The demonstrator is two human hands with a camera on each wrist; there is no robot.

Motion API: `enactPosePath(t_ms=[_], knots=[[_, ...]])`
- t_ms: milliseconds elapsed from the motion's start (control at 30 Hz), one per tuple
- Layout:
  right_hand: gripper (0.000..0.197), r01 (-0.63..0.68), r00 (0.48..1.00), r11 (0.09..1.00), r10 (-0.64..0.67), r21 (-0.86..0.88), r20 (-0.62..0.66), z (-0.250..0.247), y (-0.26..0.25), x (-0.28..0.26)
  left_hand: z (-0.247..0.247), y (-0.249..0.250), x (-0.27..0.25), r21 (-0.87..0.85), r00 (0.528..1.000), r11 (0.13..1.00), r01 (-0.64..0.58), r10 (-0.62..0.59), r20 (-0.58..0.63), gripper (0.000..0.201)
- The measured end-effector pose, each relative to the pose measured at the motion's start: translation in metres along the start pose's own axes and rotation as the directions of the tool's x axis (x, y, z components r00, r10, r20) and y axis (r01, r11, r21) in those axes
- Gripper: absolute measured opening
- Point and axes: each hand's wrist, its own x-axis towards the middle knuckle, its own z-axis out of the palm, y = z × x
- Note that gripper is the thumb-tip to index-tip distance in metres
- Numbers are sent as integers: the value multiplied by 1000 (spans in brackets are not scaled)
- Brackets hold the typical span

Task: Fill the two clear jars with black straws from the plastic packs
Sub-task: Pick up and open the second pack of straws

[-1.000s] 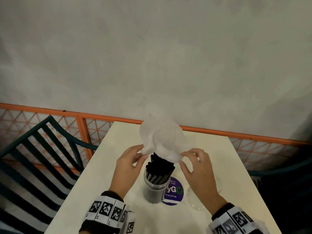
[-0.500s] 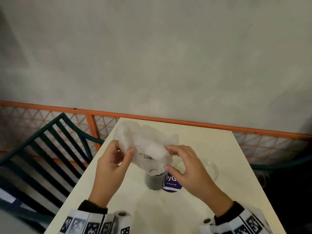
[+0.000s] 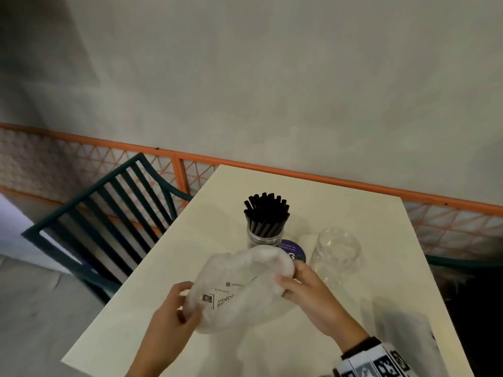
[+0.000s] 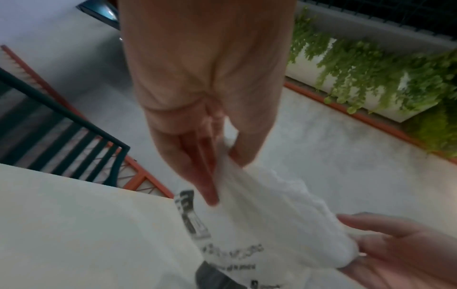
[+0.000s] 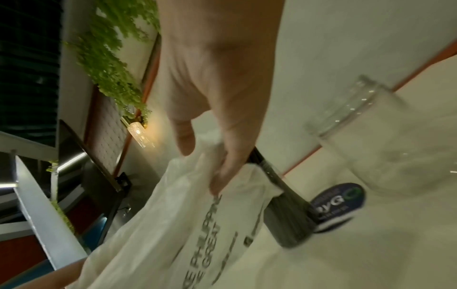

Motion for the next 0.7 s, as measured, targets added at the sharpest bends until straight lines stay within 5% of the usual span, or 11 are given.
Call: enactPosePath(t_ms=[133,300,367,467,567,633,700], knots=[[34,-63,991,997,56,54,124,-6,18,-13,-2,-9,-17,-194,944,973,123,-54,326,21],[30,-115,991,993,112,35,73,10,34,-22,-2,-23,-8,-209,940,961,183,-108,323,19],[22,-86,996,990,87,-109,8,20,40,-22,-5,-26,-3,-206,920,953,220,-132,370,21],[28,4,950,825,-179,-564,-255,26,54,-20,-16,-32,4,-124,972,987,103,-74,223,20],[47,32,868,704,-372,-709,-330,42,66,-21,-26,-37,10,14,994,999,-36,38,-103,36],[41,34,872,741,-350,-671,-342,52,73,-19,-30,-42,14,106,980,992,-67,86,-180,41],[19,40,940,900,-181,-434,-290,56,74,-18,-36,-50,19,109,997,993,-37,44,-63,34]])
